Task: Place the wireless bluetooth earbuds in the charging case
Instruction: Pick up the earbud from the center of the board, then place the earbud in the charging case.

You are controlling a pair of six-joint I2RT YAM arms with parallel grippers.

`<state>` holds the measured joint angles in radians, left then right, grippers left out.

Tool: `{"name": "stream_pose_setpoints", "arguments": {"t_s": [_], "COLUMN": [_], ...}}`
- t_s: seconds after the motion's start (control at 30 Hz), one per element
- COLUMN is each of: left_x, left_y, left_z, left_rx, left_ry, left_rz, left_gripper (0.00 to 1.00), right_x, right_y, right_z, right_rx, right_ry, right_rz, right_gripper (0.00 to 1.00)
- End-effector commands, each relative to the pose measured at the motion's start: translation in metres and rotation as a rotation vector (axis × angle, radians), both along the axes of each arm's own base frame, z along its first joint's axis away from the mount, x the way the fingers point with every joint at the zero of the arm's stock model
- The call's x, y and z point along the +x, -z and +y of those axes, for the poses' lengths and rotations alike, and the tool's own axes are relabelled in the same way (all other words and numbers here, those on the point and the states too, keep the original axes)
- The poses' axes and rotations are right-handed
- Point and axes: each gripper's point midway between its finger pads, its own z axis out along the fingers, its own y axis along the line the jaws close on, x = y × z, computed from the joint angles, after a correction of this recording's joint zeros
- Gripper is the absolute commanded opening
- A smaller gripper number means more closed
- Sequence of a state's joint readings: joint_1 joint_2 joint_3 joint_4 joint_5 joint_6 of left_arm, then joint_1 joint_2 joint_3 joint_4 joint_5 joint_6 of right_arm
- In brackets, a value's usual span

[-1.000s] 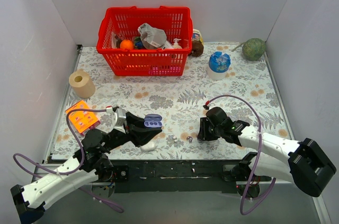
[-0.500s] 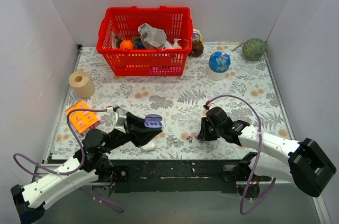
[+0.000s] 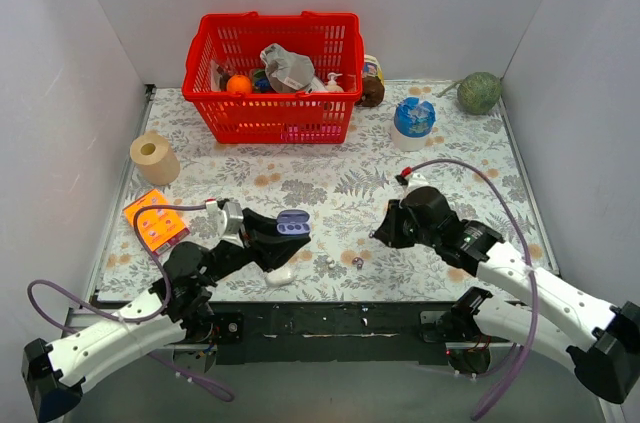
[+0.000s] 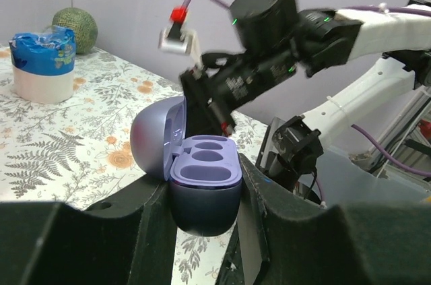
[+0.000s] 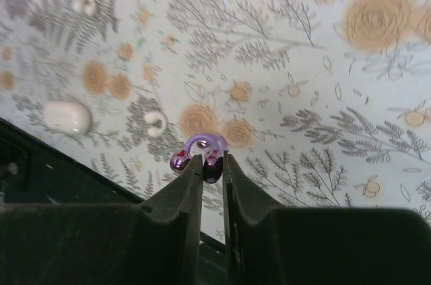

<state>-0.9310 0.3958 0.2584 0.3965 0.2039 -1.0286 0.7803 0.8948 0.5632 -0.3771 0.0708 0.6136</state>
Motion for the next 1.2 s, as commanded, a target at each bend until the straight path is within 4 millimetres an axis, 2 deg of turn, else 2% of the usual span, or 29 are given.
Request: {"name": "stream_pose_setpoints", "arguments": {"t_s": [0.0,0.03,0.1,0.13,0.17,0.2,0.23,0.27,0.33,0.37,0.43,0.5,0.57,0.7,0.77,0.93,1.17], "left_x": [0.010,0.015,0.018,0.024,0.026,0.027,0.029,0.036,0.041,0.048,0.055,0.063,0.070,0.084,0.089,0.102,0.104], "left_y": [-0.029,-0.024,-0.036,-0.029,-0.029,-0.040,-0.042,-0.033,-0.046,-0.038,-0.048,-0.043,-0.049,-0.042,-0.045,-0.033,-0.030], "left_z": [0.001,-0.005,-0.008,-0.017,-0.021,-0.023,-0.026,-0.035,-0.040,-0.048,-0.054,-0.065,-0.071,-0.087,-0.091,-0.101,-0.107], "left_rx": [-0.106,-0.089,-0.122,-0.098,-0.091,-0.118,-0.120,-0.093,-0.123,-0.100,-0.119,-0.110,-0.121,-0.104,-0.102,-0.067,-0.072], "left_ry": [-0.051,-0.053,-0.058,-0.054,-0.052,-0.052,-0.051,-0.049,-0.060,-0.063,-0.077,-0.078,-0.086,-0.098,-0.112,-0.137,-0.127], "left_rz": [-0.091,-0.080,-0.114,-0.100,-0.108,-0.133,-0.135,-0.123,-0.153,-0.143,-0.166,-0.170,-0.184,-0.190,-0.202,-0.203,-0.201], "left_gripper": [0.00,0.00,0.00,0.00,0.00,0.00,0.00,0.00,0.00,0.00,0.00,0.00,0.00,0.00,0.00,0.00,0.00], "right_x": [0.016,0.019,0.019,0.020,0.021,0.021,0.020,0.022,0.022,0.023,0.021,0.022,0.023,0.026,0.028,0.033,0.039], "right_y": [-0.085,-0.115,-0.139,-0.164,-0.176,-0.184,-0.191,-0.213,-0.225,-0.238,-0.244,-0.249,-0.246,-0.238,-0.235,-0.240,-0.236], "right_z": [0.010,0.014,0.012,0.012,0.011,0.007,0.006,0.005,0.001,0.001,0.000,0.002,0.003,0.005,0.008,0.015,0.031], "right_rx": [0.093,0.125,0.108,0.127,0.116,0.099,0.090,0.104,0.074,0.081,0.075,0.078,0.071,0.069,0.071,0.090,0.083], "right_ry": [-0.025,-0.036,-0.070,-0.075,-0.094,-0.097,-0.104,-0.102,-0.117,-0.117,-0.129,-0.131,-0.125,-0.094,-0.081,-0.068,-0.090], "right_rz": [-0.189,-0.243,-0.308,-0.358,-0.396,-0.415,-0.430,-0.468,-0.491,-0.511,-0.514,-0.514,-0.499,-0.465,-0.447,-0.449,-0.436], "right_gripper": [0.01,0.01,0.01,0.01,0.01,0.01,0.01,0.01,0.01,0.01,0.01,0.01,0.01,0.01,0.01,0.01,0.01]}}
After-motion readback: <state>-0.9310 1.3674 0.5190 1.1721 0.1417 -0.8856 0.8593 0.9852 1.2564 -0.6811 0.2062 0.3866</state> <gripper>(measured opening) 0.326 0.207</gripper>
